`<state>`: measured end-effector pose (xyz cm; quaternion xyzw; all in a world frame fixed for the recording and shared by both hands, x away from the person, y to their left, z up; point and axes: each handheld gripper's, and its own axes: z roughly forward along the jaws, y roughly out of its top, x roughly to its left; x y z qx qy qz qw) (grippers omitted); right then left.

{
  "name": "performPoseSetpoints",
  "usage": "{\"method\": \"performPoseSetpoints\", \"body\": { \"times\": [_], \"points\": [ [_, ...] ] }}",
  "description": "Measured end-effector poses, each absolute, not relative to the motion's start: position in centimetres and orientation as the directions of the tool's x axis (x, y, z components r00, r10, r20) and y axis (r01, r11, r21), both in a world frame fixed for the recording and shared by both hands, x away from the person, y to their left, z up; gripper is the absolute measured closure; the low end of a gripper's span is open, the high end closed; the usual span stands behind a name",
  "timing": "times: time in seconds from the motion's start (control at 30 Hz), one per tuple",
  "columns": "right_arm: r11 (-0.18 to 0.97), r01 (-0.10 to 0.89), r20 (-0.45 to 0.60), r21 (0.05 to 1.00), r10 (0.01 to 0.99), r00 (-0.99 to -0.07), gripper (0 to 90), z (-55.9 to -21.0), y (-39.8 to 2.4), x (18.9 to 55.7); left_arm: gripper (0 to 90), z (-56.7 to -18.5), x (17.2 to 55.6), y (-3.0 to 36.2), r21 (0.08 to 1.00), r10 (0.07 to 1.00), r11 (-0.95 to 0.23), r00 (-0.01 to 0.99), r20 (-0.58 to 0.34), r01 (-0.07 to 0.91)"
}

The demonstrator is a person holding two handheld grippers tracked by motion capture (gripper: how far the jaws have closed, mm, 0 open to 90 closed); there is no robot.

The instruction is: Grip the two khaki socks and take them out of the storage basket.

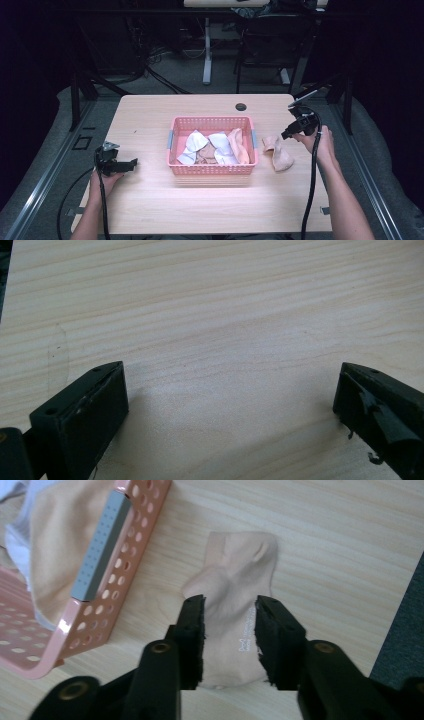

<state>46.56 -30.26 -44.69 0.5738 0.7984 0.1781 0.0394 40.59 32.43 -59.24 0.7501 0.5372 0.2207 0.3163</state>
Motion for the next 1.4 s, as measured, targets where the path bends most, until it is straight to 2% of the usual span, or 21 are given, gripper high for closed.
{"method": "performPoseSetpoints", "body": {
  "times": [0.27,0.3,0.33,0.47,0.9,1.1,1.4],
  "points": [
    [0.309,0.877,0.167,0.367,0.906,-0.389,30.8,-43.0,-29.1,46.1,1.0,-59.2,40.6,32.4,0.711,0.946,-0.223,0.325,-0.009,0.667],
    [0.309,0.877,0.167,0.367,0.906,-0.389,30.8,-43.0,-29.1,46.1,1.0,-59.2,40.6,32.4,0.711,0.946,-0.223,0.325,-0.009,0.667],
    [0.314,0.871,0.166,0.377,0.903,-0.397,22.6,-42.4,-28.5,45.9,1.0,-59.2,40.6,32.4,0.711,0.946,-0.223,0.325,-0.009,0.667],
    [0.340,0.853,0.162,0.397,0.888,-0.429,15.8,-41.5,-27.4,45.8,1.0,-59.2,40.6,32.4,0.711,0.946,-0.223,0.325,-0.009,0.667],
    [0.436,0.795,0.151,0.423,0.831,-0.536,12.9,-40.5,-22.2,46.1,1.0,-59.2,40.6,32.4,0.711,0.945,-0.223,0.326,-0.009,0.667],
    [0.465,0.777,0.162,0.424,0.806,-0.570,12.9,-41.2,-18.9,46.5,1.0,-59.2,40.6,32.4,0.711,0.945,-0.223,0.326,-0.009,0.667],
    [0.526,0.770,0.144,0.361,0.784,-0.603,15.1,-43.7,-15.0,47.3,1.0,-59.2,40.6,32.4,0.711,0.945,-0.223,0.326,-0.009,0.666]
  ]
}}
